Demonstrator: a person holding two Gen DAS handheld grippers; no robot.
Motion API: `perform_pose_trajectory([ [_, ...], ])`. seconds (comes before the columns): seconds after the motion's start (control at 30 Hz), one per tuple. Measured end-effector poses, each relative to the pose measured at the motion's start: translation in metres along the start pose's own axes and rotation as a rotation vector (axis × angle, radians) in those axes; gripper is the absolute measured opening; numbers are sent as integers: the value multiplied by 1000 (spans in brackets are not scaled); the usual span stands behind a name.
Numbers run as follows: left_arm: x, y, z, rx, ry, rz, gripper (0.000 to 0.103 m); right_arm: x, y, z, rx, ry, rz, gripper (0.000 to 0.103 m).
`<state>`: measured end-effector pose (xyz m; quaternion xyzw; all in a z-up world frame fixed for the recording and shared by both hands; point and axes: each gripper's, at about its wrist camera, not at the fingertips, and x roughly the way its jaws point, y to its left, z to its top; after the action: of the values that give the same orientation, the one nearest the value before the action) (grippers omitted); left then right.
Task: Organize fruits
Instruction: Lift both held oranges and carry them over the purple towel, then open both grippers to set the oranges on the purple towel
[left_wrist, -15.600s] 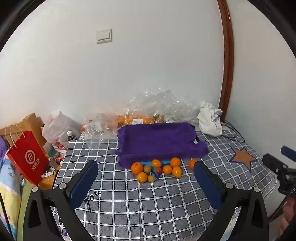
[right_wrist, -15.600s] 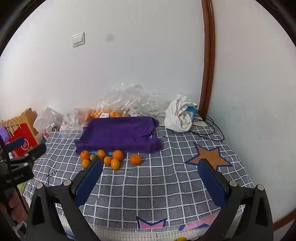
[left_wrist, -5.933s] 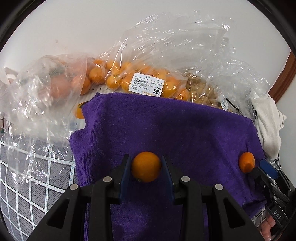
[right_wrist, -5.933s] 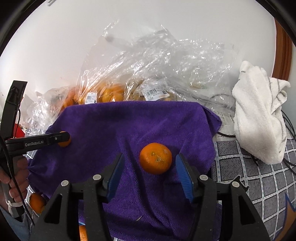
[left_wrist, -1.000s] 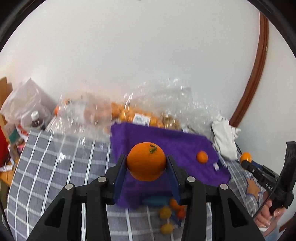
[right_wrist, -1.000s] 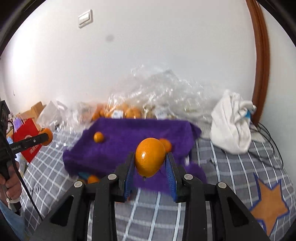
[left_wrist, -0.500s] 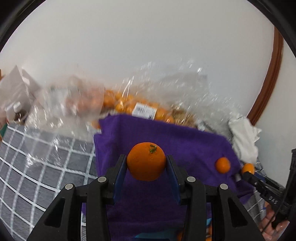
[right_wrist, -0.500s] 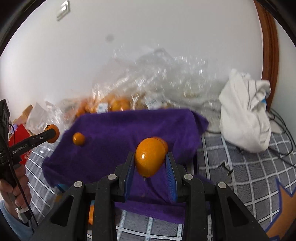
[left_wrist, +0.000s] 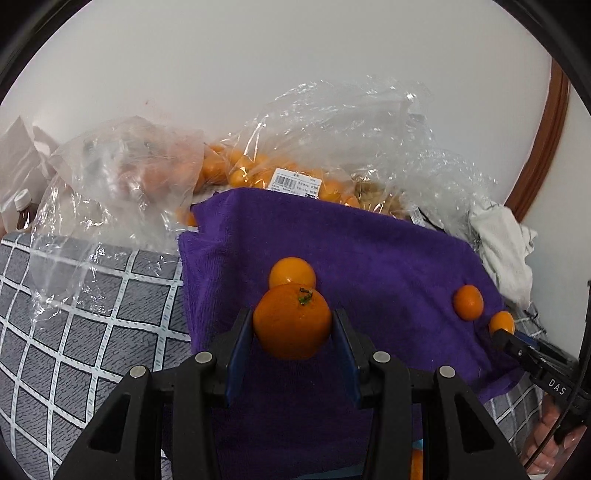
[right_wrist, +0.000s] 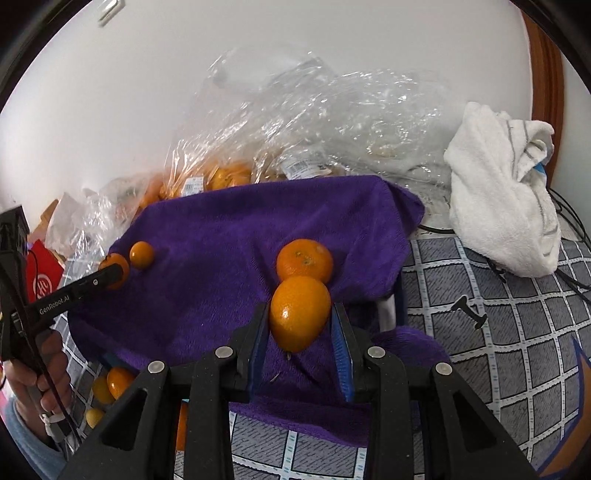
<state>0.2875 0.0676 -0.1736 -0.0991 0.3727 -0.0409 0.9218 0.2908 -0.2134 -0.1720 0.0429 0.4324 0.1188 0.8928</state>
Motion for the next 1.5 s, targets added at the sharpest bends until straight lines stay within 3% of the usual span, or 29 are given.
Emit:
perform_pose_trajectory([
  [0.23,4,-8,-4,52,9,28,40,7,2,-2,-3,24,-7,33],
  [0.73,9,-8,-5,66,25,34,41,3,1,-2,-3,10,-12,33],
  [0.93,10,-10,-7,88,21,47,41,-3,-1,-2,1,-13,-22,45],
  [1.1,8,-11,-7,92,15,45,41,-9,-2,-1,13,-37,-37,47],
  [1.23,-2,-11,-8,79,-30,50,46,-16,-2,-1,16,-65,-57,48],
  [1.5,-17,-13,-13,98,-103,33,46,-30,0,-3,1,-131,-93,48],
])
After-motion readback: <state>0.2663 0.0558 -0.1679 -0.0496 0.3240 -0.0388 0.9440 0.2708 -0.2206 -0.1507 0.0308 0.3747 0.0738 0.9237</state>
